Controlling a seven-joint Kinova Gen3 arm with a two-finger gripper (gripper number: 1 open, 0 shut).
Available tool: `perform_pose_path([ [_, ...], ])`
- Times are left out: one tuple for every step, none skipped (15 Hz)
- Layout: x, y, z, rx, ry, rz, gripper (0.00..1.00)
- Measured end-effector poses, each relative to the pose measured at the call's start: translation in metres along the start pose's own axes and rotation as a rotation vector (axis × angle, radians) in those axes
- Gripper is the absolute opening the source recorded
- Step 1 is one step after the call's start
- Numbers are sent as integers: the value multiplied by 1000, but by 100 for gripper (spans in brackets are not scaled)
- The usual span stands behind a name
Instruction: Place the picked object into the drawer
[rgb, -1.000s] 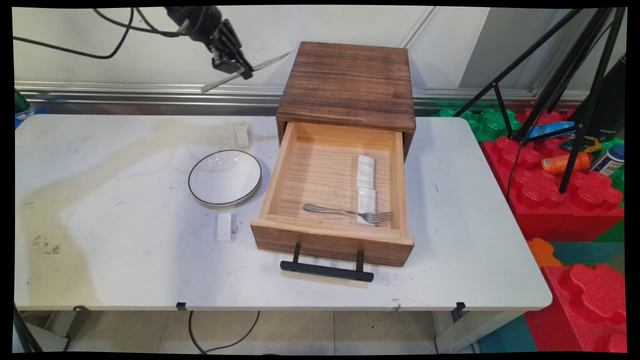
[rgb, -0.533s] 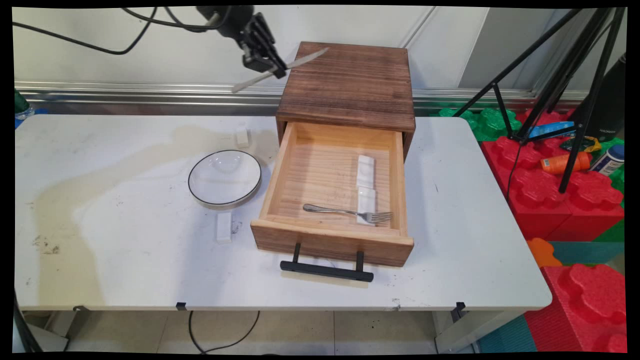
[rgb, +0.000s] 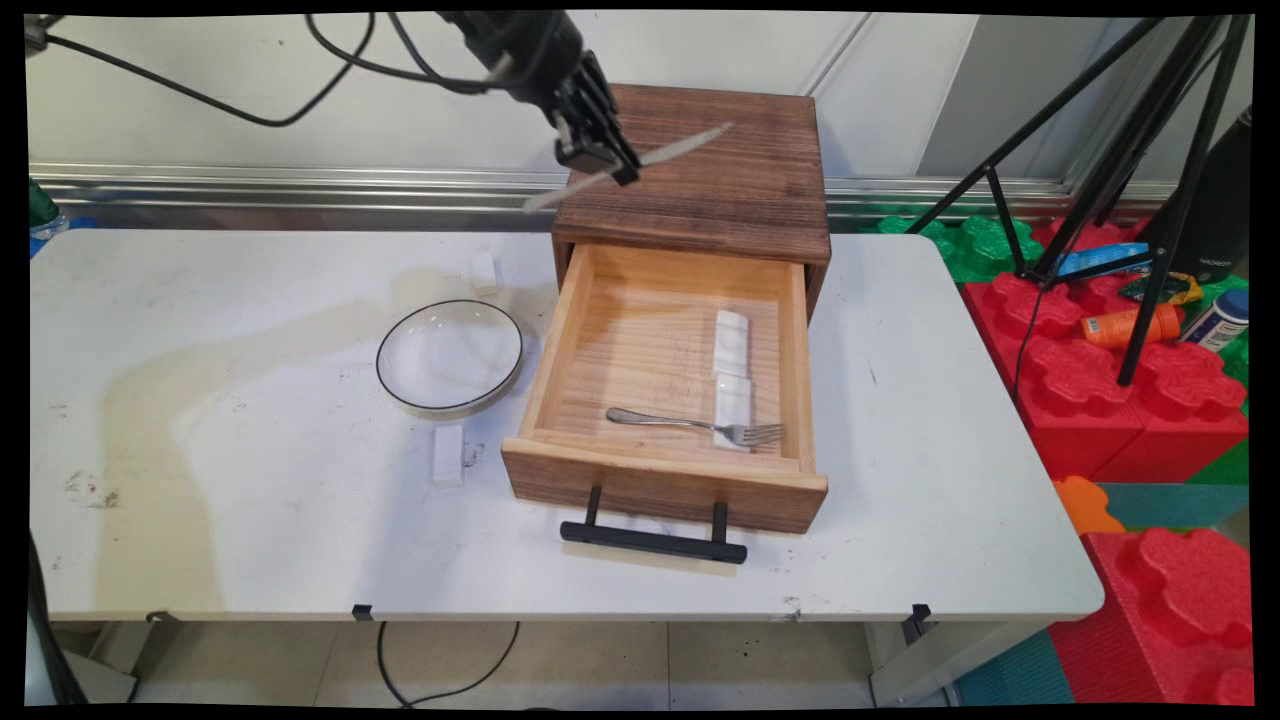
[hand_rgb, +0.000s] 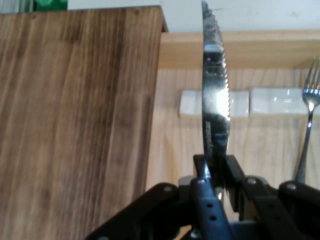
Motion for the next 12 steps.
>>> perform_pose_path([
  [5, 3, 7, -6, 0, 1, 0],
  [9, 6, 17, -11, -2, 2, 0],
  [13, 9, 27, -15, -6, 2, 0],
  [16, 11, 35, -19, -9, 2, 0],
  [19, 13, 46, -23, -14, 3, 0],
  [21, 15, 58, -27, -20, 3, 0],
  [22, 16, 65, -30, -24, 3, 0],
  [23, 18, 77, -36, -31, 3, 0],
  [23, 20, 87, -40, -36, 4, 0],
  [23, 21, 95, -45, -41, 4, 0],
  [23, 22, 101, -49, -45, 4, 0],
  [23, 24, 110, -54, -50, 5, 0],
])
